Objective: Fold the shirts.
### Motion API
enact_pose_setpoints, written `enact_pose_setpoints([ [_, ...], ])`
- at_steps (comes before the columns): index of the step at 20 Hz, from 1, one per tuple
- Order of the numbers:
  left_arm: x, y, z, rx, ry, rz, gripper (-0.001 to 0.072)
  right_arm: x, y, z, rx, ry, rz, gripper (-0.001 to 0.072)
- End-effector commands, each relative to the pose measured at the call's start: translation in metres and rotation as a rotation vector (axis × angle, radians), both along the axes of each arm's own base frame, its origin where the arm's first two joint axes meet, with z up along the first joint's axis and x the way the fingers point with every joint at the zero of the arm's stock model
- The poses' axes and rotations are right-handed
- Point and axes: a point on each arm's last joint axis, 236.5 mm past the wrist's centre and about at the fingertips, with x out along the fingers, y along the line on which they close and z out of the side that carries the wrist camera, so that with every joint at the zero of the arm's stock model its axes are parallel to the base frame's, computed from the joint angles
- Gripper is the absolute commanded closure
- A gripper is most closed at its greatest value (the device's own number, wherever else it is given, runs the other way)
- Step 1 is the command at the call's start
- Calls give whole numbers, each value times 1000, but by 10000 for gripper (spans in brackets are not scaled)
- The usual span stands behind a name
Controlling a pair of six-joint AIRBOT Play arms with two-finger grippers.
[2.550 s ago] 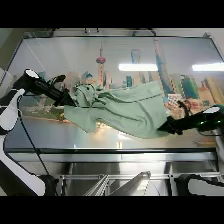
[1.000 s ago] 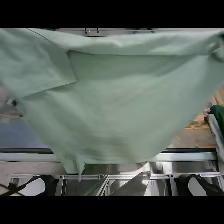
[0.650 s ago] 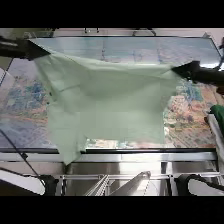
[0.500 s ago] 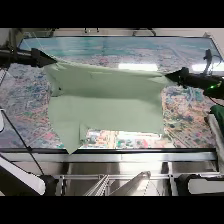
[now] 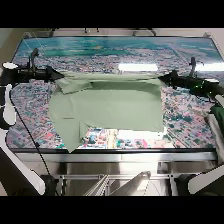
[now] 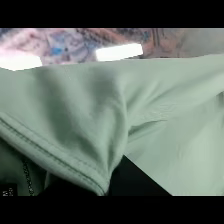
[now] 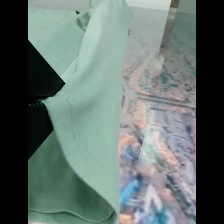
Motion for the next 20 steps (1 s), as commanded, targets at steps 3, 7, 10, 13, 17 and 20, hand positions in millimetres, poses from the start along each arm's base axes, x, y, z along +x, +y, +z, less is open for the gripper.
enact_pose_setpoints([
  [3,-3,-3,-17,7,16,-4,680,-16,4,-37,-35,100,66,691],
  [7,-12,-3,-22,13,59,-24,680,-29,10,-40,-8,168,100,694],
  [10,-15,-7,-23,12,73,-37,675,-37,8,-51,-24,243,96,693],
  [13,-18,-6,-22,-2,104,-25,473,-43,6,-57,-22,313,78,517],
  [17,-33,0,-18,-47,194,-24,467,-43,6,-42,-11,309,74,272],
  [20,-54,19,-3,-75,270,-28,468,-58,-14,-27,-50,345,76,273],
])
